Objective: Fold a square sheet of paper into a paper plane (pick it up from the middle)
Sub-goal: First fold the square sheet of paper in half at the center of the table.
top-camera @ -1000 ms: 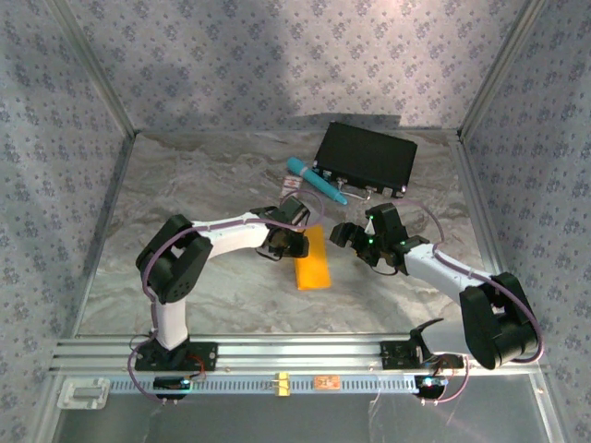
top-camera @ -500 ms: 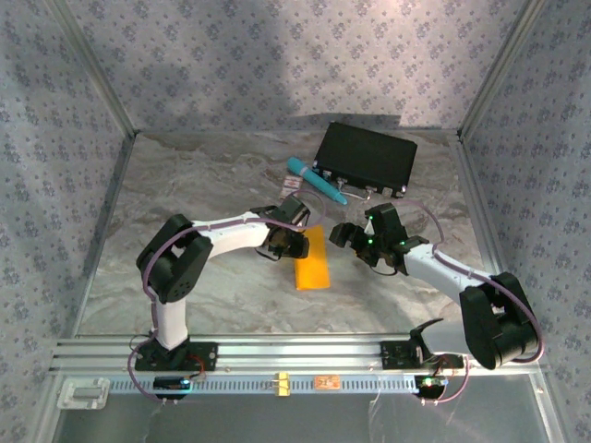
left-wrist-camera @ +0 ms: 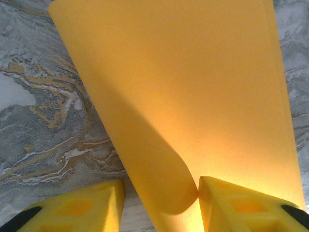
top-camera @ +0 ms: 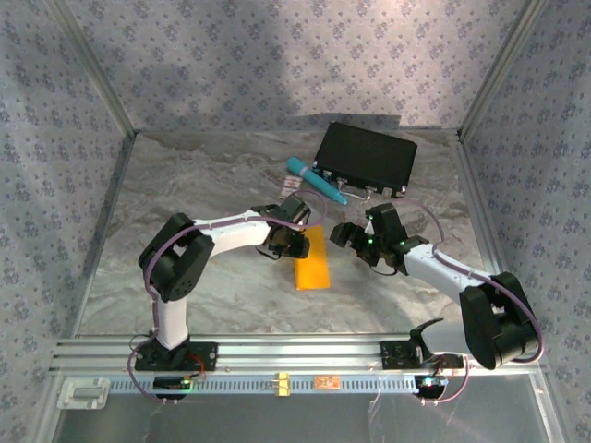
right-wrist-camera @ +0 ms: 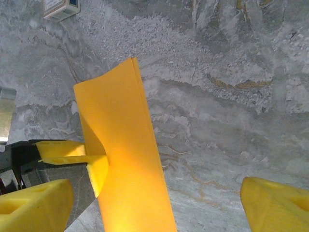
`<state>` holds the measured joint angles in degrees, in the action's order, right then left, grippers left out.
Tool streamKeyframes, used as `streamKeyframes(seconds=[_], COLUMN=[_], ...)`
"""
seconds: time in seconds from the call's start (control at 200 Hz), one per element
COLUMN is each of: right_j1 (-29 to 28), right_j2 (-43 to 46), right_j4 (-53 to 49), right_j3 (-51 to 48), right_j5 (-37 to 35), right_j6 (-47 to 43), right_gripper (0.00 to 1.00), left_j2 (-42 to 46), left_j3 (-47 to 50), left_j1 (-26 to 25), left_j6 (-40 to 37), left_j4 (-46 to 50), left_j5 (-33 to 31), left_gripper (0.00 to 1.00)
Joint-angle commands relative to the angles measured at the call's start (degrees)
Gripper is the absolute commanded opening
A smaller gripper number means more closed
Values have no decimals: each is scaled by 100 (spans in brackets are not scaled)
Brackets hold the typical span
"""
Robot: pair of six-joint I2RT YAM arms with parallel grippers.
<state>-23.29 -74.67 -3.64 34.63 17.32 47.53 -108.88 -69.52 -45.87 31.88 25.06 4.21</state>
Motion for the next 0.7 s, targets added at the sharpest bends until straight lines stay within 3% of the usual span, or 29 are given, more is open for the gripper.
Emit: streamKeyframes(seconds=[0.0,0.695], right_j1=[-27,-27], right_j2=[20,50], right_j4=[-75,-19], right_j3=[-31,-66], right_j5=[-91,-61], right_j6=[-33,-43], right_gripper=[90,89], left_j2=[-230,-336], left_j3=[-44,-157], left_j1=[37,51], left_j6=[-190,-254], left_j4=[57,69], left_j5=[-42,-96], left_gripper=[46,47])
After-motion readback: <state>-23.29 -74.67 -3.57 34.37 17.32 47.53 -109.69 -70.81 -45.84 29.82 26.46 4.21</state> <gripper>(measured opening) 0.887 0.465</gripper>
